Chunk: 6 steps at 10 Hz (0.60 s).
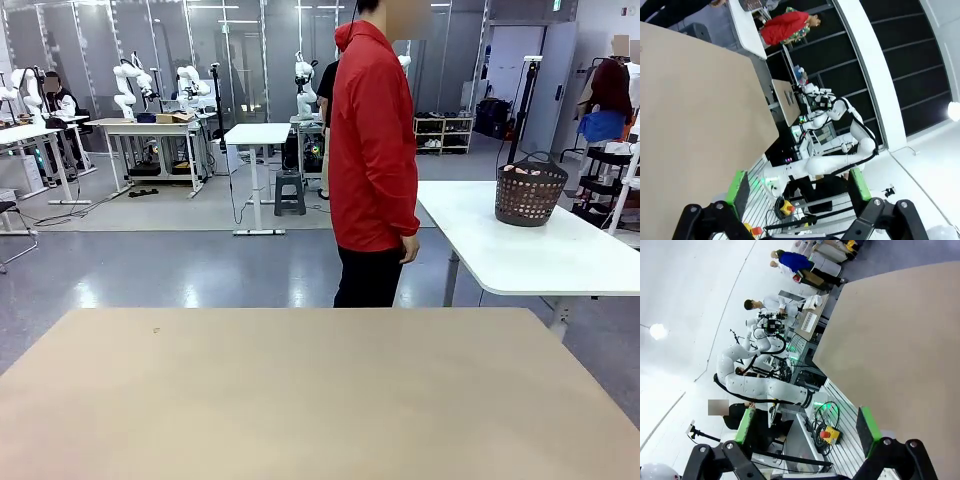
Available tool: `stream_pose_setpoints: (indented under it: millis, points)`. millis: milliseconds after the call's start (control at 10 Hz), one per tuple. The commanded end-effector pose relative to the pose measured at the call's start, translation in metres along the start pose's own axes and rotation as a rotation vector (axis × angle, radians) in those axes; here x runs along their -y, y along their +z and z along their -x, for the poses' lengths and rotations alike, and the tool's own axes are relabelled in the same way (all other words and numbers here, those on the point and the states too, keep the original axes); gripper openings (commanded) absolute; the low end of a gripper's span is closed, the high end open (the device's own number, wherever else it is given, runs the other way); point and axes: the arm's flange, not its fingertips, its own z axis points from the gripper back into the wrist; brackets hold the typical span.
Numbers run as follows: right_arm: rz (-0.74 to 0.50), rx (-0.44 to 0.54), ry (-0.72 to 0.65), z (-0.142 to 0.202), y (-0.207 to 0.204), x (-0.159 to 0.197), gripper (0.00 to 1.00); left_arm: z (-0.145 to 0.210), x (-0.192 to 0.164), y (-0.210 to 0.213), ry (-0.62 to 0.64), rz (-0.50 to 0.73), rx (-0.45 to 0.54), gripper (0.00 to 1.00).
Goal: Fold the towel.
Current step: Grab the top end of the 100 cm Hotel Towel extended by the human.
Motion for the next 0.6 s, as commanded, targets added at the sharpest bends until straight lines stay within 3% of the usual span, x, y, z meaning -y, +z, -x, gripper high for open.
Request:
stream_pose_setpoints:
  millis: [0, 500]
  points:
    - [0.020, -0.022, 0.017, -0.008, -0.009, 0.001, 1.00, -0.004, 0.008, -0.010, -0.008, -0.003, 0.009, 1.00]
    - [0.000, 0.000, 0.000, 0.000, 0.000, 0.000, 1.00, 0.000, 0.000, 0.000, 0.000, 0.000, 0.000, 1.00]
